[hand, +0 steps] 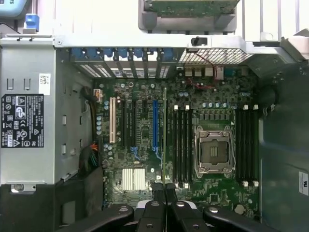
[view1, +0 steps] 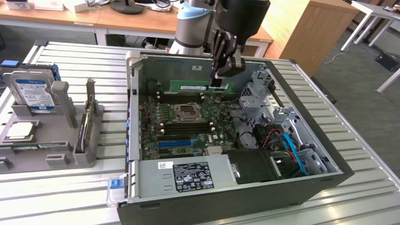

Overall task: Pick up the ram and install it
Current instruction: 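Pick up the ram and move it above insertion slot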

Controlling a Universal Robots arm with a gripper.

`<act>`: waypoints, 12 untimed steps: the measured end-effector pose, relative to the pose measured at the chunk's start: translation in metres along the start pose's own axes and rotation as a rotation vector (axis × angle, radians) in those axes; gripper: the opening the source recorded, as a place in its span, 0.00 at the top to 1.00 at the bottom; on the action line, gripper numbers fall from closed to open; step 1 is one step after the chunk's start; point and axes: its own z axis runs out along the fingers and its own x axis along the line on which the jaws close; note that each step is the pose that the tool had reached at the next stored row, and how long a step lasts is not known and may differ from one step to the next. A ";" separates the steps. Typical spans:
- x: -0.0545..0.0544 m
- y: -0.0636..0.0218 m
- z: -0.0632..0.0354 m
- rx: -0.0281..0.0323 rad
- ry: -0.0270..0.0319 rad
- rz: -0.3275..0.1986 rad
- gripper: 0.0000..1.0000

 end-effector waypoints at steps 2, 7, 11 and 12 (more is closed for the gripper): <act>-0.004 0.0001 0.0010 0.0000 0.0000 0.002 0.88; -0.018 0.0003 0.0037 0.0000 -0.0001 0.005 0.88; -0.030 0.0005 0.0056 0.0001 -0.0001 0.006 0.88; -0.033 0.0005 0.0061 0.0002 -0.0002 0.006 0.88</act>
